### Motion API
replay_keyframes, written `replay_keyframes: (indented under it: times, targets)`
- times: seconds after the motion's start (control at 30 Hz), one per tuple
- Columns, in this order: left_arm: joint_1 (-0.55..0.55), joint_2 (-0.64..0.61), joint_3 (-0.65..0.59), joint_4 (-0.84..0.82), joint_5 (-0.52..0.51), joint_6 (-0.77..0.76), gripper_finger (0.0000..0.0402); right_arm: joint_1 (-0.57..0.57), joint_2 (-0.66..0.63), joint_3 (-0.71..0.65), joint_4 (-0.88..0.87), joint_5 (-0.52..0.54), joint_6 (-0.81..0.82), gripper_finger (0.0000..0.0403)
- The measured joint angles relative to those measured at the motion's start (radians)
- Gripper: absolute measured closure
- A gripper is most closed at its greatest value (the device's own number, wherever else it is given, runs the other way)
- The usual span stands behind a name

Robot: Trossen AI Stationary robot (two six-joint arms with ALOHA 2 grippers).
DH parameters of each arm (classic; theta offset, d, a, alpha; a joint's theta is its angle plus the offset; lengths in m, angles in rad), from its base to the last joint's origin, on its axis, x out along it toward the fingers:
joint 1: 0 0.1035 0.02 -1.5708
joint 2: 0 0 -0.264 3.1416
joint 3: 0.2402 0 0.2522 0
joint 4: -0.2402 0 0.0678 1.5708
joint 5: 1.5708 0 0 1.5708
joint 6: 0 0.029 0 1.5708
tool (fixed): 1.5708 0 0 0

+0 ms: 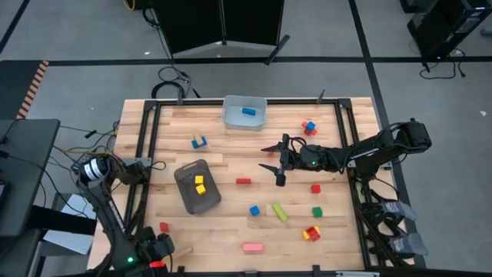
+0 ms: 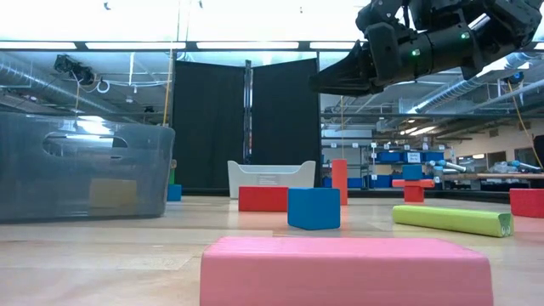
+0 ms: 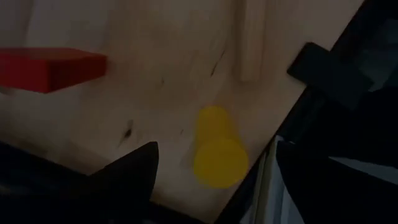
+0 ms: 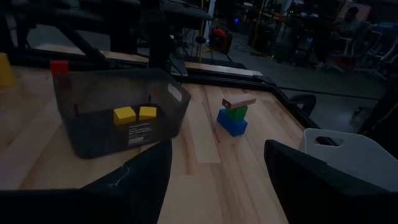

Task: Sort blocks by size
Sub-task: Put the yellow cylindrical block into the gray bin

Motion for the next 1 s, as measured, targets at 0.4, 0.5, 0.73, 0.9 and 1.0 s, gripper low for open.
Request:
replay_keyframes:
  times: [0.4,0.5,0.73,0.9,1.0]
  targets:
    - [-0.002,0.001,-0.066,0.055,-0.002,-0.007,0.0087,0.000,0.000,0.000,-0.003,0.000,0.000,0.0135]
    - [-0.002,0.000,-0.082,0.081,-0.001,-0.008,0.0093,0.000,0.000,0.000,-0.005,0.000,0.000,0.0135]
    - [-0.003,0.000,-0.120,0.140,0.025,-0.009,0.0117,0.000,0.000,0.000,-0.009,0.000,0.000,0.0135]
    - [-0.003,0.000,-0.122,0.140,0.029,-0.009,0.0144,0.000,0.000,0.000,-0.010,0.000,0.000,0.0135]
    - [-0.003,0.000,-0.122,0.141,0.030,-0.009,0.0166,0.000,0.000,0.000,-0.010,0.000,0.000,0.0135]
